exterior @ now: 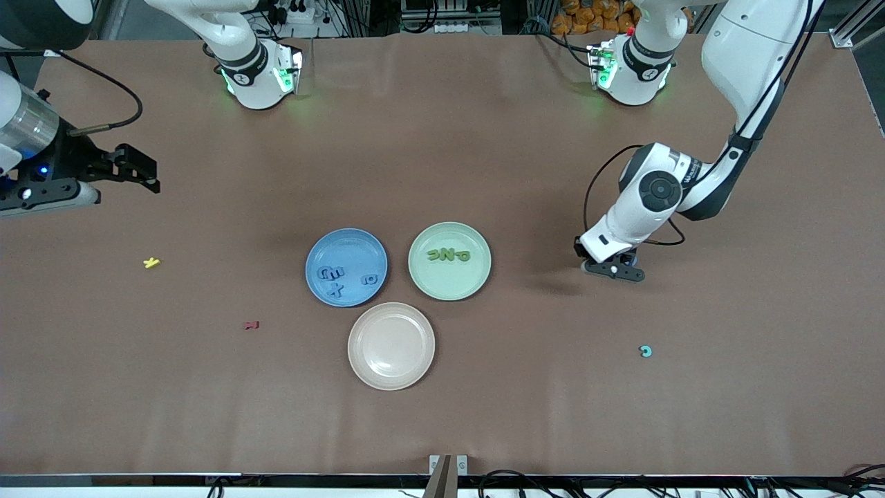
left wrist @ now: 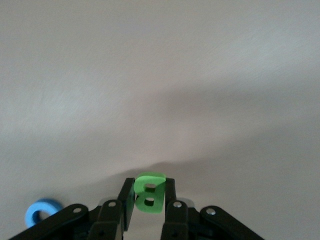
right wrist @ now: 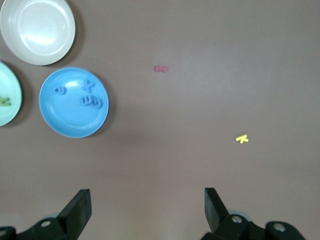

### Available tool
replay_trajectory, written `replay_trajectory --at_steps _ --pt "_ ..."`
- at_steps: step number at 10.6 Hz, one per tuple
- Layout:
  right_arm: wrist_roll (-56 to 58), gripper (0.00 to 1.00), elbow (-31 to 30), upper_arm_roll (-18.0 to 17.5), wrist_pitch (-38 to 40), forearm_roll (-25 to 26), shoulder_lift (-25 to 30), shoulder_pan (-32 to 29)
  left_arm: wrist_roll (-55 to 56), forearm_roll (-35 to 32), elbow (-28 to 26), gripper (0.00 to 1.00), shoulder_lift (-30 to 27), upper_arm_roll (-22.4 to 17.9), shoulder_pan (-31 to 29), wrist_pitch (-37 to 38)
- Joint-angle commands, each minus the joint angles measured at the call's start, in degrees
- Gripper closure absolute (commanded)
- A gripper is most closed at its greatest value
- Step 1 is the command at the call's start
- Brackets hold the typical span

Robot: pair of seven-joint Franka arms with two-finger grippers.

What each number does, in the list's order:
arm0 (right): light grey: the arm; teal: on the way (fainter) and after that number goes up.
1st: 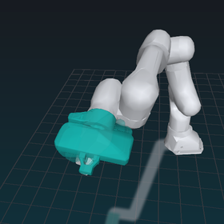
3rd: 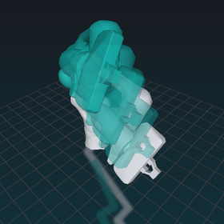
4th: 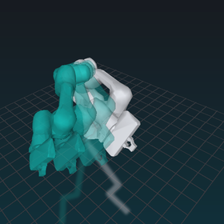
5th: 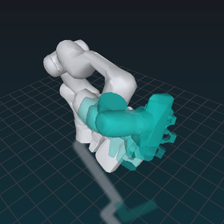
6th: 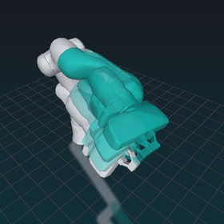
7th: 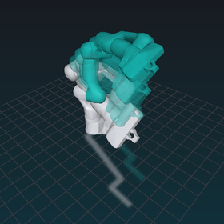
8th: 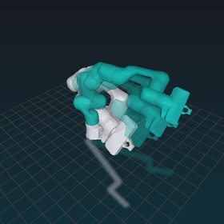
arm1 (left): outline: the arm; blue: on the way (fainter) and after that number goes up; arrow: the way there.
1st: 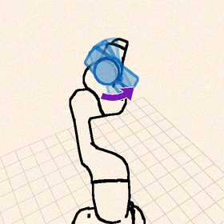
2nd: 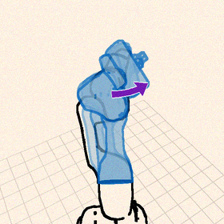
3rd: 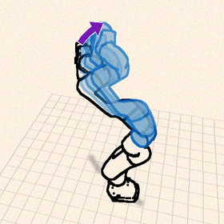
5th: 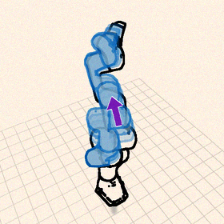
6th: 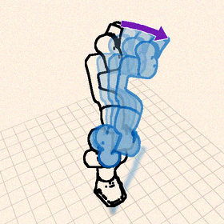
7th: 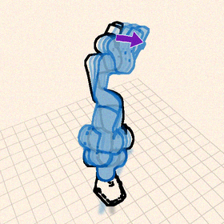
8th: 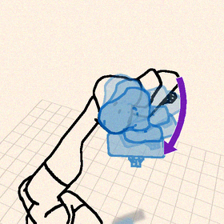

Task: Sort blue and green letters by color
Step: 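Carry the green B to the green plate while the right returns to rest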

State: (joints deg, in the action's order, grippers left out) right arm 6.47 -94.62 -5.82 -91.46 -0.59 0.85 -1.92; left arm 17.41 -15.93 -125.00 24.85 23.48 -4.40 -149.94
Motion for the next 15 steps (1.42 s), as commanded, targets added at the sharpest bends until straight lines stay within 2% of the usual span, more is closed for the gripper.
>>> replay_trajectory --at_steps 1,3,5,6,7,8,9,11,12,13,15 --pt "0.22 0.00 7.51 0.02 16.85 -0.99 -0.94 -0.01 1.75 3.27 9.40 1.00 1.34 3.68 3.06 5.88" --pt "-4.50 0.00 11.27 -0.51 28.84 -2.82 0.11 0.60 2.80 8.62 12.48 1.00 1.51 3.59 7.19 5.97" --pt "-11.02 0.00 17.33 0.28 33.79 -6.51 0.64 -0.36 7.52 9.87 18.79 1.00 5.45 3.50 12.11 5.88" --pt "-10.60 0.00 18.23 -0.15 33.46 -7.05 1.34 -1.15 11.21 9.78 25.18 1.00 10.61 3.50 15.78 5.88" --pt "-10.69 0.00 17.72 -0.94 29.97 -6.88 0.65 0.50 16.73 9.43 30.63 1.00 14.31 2.98 20.35 5.88" --pt "-12.08 0.00 16.84 -1.38 26.46 -4.53 -0.14 4.78 22.09 9.34 34.61 1.00 16.79 1.32 24.13 5.88" --pt "-15.23 0.00 17.53 -1.82 24.59 0.89 0.20 5.78 24.84 9.51 37.34 0.99 18.55 -0.87 27.83 5.80" --pt "-15.34 0.00 16.32 -1.56 22.56 -1.77 -0.93 6.40 25.57 9.87 41.22 0.68 21.63 -5.27 32.41 5.18" --pt "-15.43 0.00 16.13 -1.65 23.34 -2.13 -0.76 7.62 25.57 9.69 41.85 0.01 22.08 -5.46 33.04 4.31" --pt "-15.09 0.00 15.43 -1.73 26.39 -2.57 -0.94 8.94 26.61 9.34 41.85 0.00 21.65 -5.64 33.31 3.78" --pt "-15.96 0.00 14.63 -1.74 30.55 -2.49 -0.07 14.20 29.08 8.82 41.15 0.00 15.79 -6.86 31.57 5.34"
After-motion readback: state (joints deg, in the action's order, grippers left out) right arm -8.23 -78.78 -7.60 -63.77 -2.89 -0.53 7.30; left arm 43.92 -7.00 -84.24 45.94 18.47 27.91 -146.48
